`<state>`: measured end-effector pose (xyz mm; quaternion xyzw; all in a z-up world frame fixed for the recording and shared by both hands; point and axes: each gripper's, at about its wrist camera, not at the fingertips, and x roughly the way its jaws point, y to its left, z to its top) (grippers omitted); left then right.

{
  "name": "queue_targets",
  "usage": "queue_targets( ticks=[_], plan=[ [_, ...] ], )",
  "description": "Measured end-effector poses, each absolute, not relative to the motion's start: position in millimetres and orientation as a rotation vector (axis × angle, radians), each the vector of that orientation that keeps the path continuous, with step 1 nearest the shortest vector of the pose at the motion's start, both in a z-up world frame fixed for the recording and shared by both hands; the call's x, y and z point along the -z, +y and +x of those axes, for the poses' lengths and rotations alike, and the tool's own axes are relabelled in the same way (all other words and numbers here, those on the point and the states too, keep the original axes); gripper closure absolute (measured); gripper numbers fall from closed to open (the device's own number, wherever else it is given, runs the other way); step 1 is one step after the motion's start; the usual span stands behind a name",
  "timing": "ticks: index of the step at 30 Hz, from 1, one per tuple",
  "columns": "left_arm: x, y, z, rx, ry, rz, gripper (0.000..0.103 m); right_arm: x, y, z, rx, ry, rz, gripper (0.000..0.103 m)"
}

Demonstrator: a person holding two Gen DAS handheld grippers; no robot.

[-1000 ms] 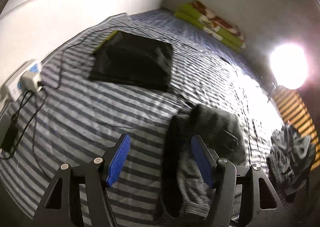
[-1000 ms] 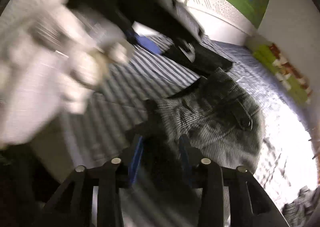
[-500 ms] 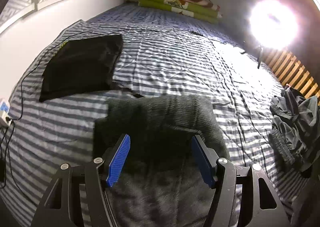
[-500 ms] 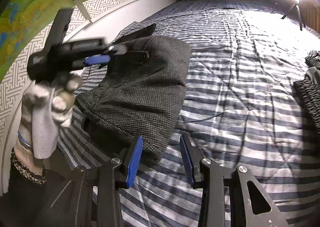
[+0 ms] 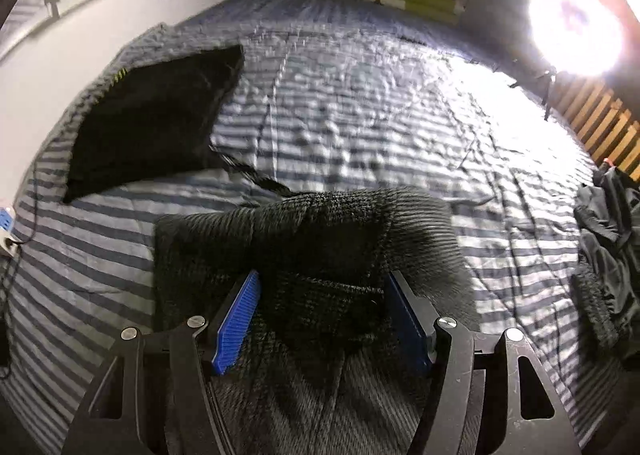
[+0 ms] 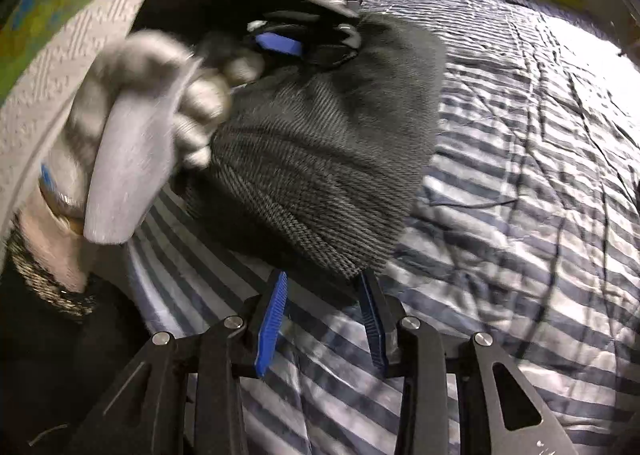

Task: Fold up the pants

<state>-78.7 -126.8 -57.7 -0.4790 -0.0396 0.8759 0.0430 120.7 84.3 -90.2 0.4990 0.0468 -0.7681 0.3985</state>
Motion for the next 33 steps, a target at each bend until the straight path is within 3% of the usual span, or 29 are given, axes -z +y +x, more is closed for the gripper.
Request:
queue_targets(
  ticks=[6, 9, 13, 16, 24, 28, 30, 31, 32, 33],
  plan=[
    [33, -165, -29, -2.741, -0.079, -1.371, 0.033, 44, 107, 82, 2.041, -0.058, 1.144, 0.069],
    [46, -190, -13, -2.697, -0.178, -1.403, 0.033, 23, 91, 55, 2.110, -0.065, 1.065, 0.069],
    [70, -208, -1, -2.693, -0.117, -1.491, 0.034, 9, 44, 18, 2.078, -0.104, 1.027, 0.069],
    [77, -216, 1, -2.660, -0.158, -1.505, 0.034, 11, -2, -8, 2.004, -0.097, 1.057, 0.069],
    [98, -208, 1, -2.614, -0.065, -1.527, 0.033, 73, -110, -55, 1.984, 0.046, 1.243, 0.069],
    [98, -226, -2, -2.575, -0.207, -1.533, 0.033, 72, -115, -55, 1.982, 0.134, 1.236, 0.068],
    [91, -239, -1, -2.602, -0.273, -1.525, 0.033, 58, -101, -54, 1.963, 0.094, 1.226, 0.068],
    [87, -249, -1, -2.632, -0.317, -1.521, 0.027, 50, -90, -53, 1.947, 0.048, 1.228, 0.067],
    [85, -261, 0, -2.651, -0.386, -1.523, 0.021, 41, -76, -50, 1.936, 0.003, 1.230, 0.064],
    [86, -271, 0, -2.648, -0.467, -1.523, 0.020, 34, -60, -47, 1.937, -0.030, 1.224, 0.054]
  ],
)
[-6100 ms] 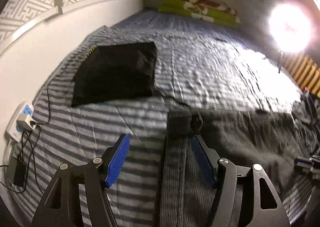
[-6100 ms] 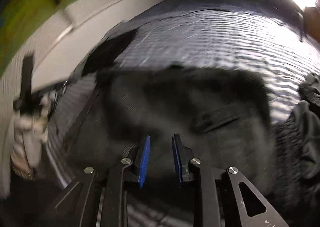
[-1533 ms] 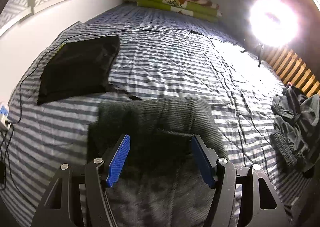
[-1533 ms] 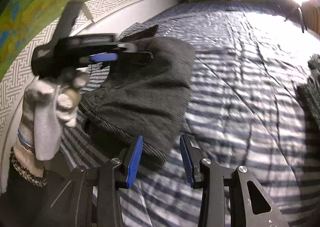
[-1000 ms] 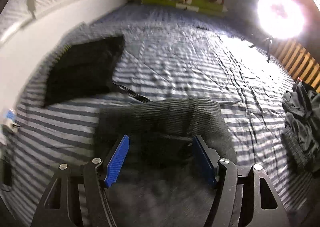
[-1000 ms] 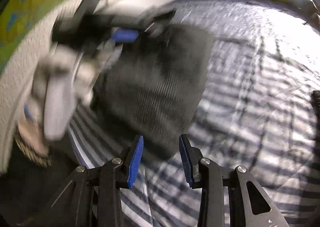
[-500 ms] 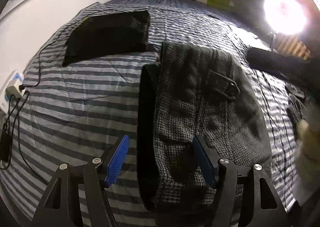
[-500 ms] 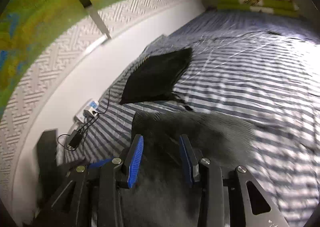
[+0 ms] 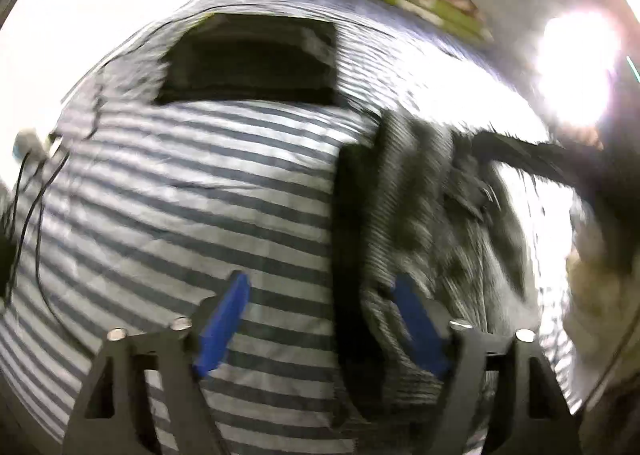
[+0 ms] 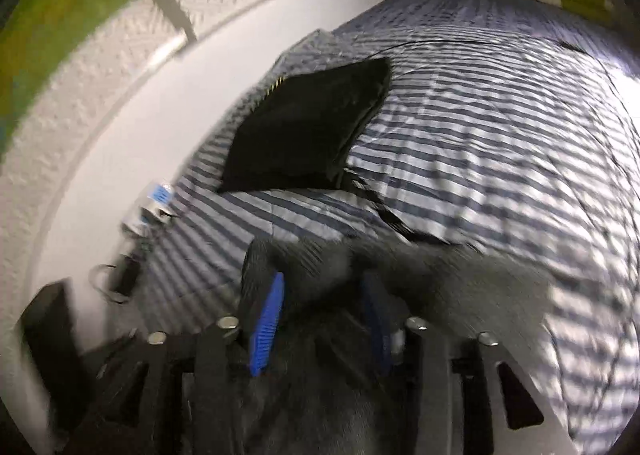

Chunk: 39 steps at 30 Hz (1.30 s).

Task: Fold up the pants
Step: 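Grasp the grey garment's edge with the right tool and fold it over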

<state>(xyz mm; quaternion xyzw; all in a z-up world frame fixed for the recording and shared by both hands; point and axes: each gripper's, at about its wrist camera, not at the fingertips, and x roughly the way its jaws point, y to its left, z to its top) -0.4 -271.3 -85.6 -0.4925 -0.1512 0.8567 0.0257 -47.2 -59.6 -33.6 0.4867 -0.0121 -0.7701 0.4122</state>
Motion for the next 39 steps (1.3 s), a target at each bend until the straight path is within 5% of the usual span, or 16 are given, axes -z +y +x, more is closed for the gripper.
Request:
queue_targets(
  ticks=[3, 15, 22, 31, 39],
  plan=[
    [97, -293, -5, -2.532, -0.690, -1.524, 0.017, 25, -11, -37, 2.002, -0.041, 1.182, 0.030],
    [119, -256, -24, -2.343, -0.708, -1.613, 0.007, 85, 86, -24, 1.938, -0.195, 1.460, 0.029],
    [116, -219, -25, -2.406, -0.512, -1.593, 0.007, 111, 71, -13, 1.803, -0.283, 1.489, 0.028],
    [110, -228, -29, -2.383, -0.631, -1.566, 0.057, 109, 55, -4, 1.788, -0.266, 1.485, 0.080],
    [96, -229, -25, -2.428, -0.629, -1.524, 0.069, 81, 54, 9, 1.865, -0.223, 1.405, 0.089]
  ],
)
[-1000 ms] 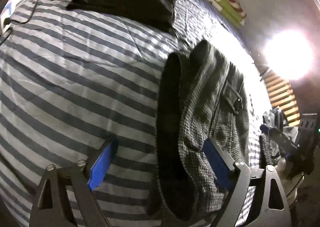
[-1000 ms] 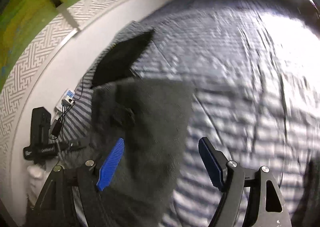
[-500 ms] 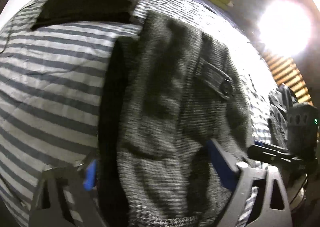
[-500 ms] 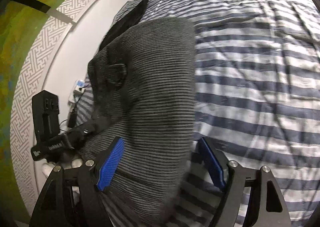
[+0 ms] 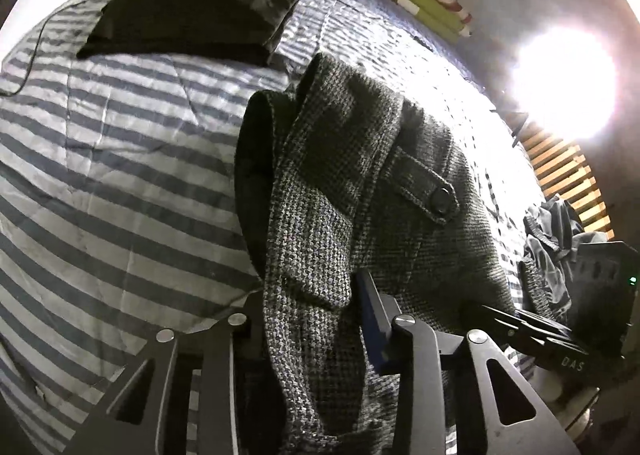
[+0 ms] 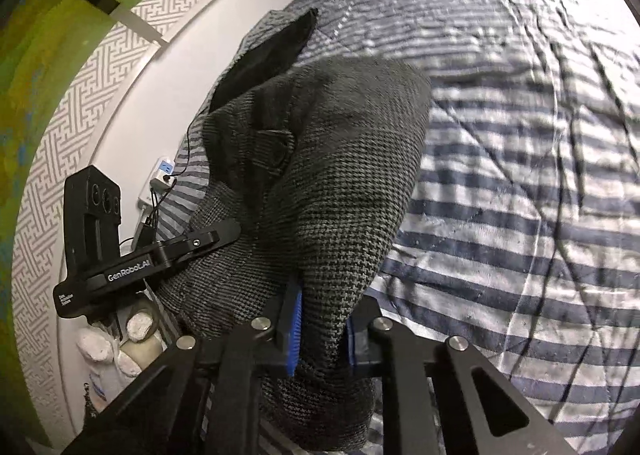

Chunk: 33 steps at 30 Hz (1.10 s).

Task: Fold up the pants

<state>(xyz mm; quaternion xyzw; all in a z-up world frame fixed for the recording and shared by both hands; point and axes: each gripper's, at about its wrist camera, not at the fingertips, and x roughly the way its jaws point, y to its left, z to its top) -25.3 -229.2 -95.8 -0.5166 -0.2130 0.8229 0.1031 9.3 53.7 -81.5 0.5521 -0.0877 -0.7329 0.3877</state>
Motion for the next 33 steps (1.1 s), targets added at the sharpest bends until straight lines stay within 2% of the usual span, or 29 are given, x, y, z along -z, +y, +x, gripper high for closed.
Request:
queue_targets(
  ticks=[4, 9, 10, 12, 19, 24, 33],
  plan=[
    [92, -226, -22, -2.431, -0.642, -1.512, 0.072, 66, 53, 18, 1.902, -0.181, 1.364, 0.090],
    [79, -215, -15, -2.483, -0.570, -1.477, 0.073, 45, 45, 32, 1.945, -0.118, 1.302, 0.091],
    [74, -214, -12, -2.503, -0.546, -1.462, 0.078, 41, 45, 34, 1.947, -0.109, 1.288, 0.091],
    [66, -211, -7, -2.519, -0.515, -1.443, 0.079, 31, 42, 39, 1.958, -0.079, 1.256, 0.091],
    [36, -233, 0, -2.546, -0.611, -1.356, 0.082, -6, 17, 40, 1.981, 0.005, 1.137, 0.092],
    [-5, -254, 1, -2.599, -0.658, -1.243, 0.082, -40, -3, 39, 1.999, 0.074, 1.030, 0.092],
    [-69, -305, -51, -2.724, -0.655, -1.117, 0.082, -98, -68, 4, 2.031, 0.153, 0.832, 0.092]
  ],
)
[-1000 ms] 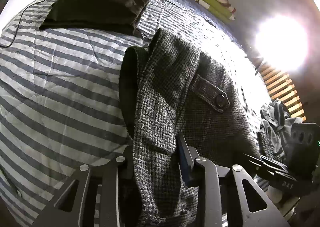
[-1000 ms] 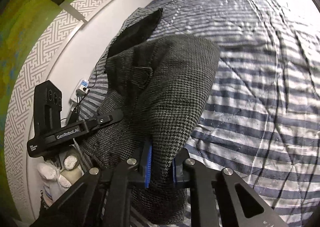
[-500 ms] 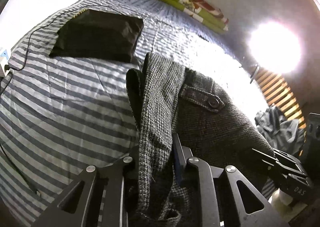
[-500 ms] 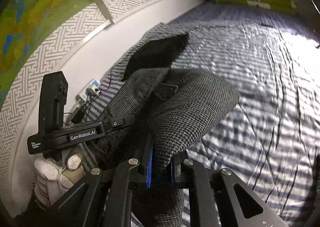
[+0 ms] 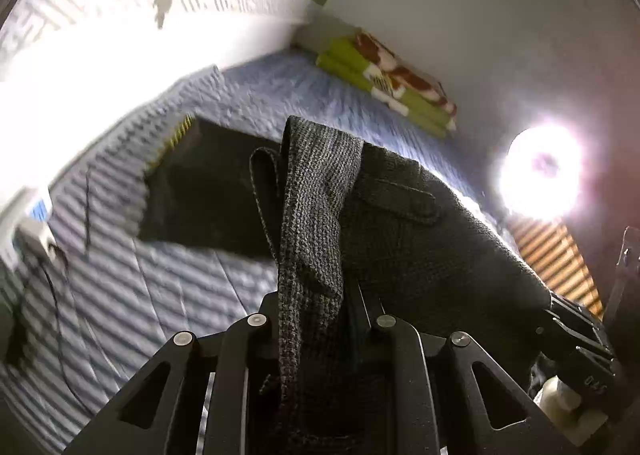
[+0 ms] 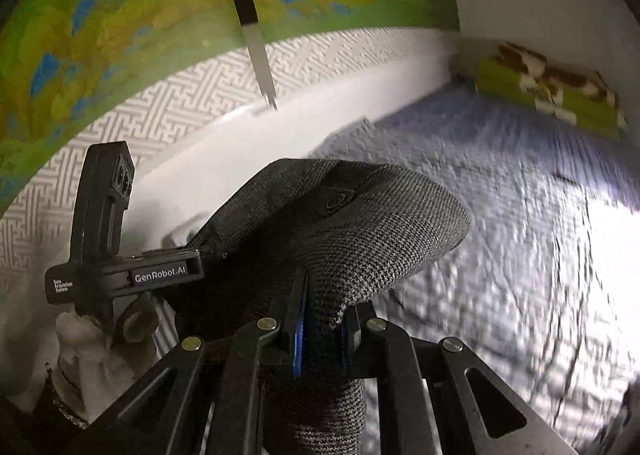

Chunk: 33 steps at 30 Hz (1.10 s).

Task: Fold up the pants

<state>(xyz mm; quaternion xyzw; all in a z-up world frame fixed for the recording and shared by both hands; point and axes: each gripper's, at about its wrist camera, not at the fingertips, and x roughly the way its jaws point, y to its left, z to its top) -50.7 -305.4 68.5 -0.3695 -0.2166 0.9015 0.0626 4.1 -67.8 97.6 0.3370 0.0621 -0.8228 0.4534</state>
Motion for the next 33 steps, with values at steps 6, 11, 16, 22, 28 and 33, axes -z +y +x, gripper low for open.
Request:
queue_targets(
  ticks=[6, 11, 16, 22, 28, 33],
  plan=[
    [-108, -356, -112, -2.846, -0.644, -1.023, 0.083, -117, -122, -42, 2.065, 0.169, 0.713, 0.092],
    [-113, -393, -165, -2.911, -0.647, -0.978, 0.085, -107, -168, -86, 2.084, 0.174, 0.663, 0.092],
    [-89, -415, -213, -2.927, -0.644, -1.025, 0.085, -76, -206, -120, 2.102, 0.216, 0.677, 0.092],
    [-9, -444, -281, -2.842, -0.797, -1.241, 0.085, -15, -227, -181, 2.085, 0.102, 0.885, 0.093],
    [4, -437, -281, -2.850, -0.731, -1.236, 0.086, -32, -238, -178, 2.067, 0.114, 0.886, 0.094],
    [-47, -457, -251, -2.923, -0.755, -1.139, 0.086, -88, -260, -163, 2.007, 0.019, 0.815, 0.094]
  ],
)
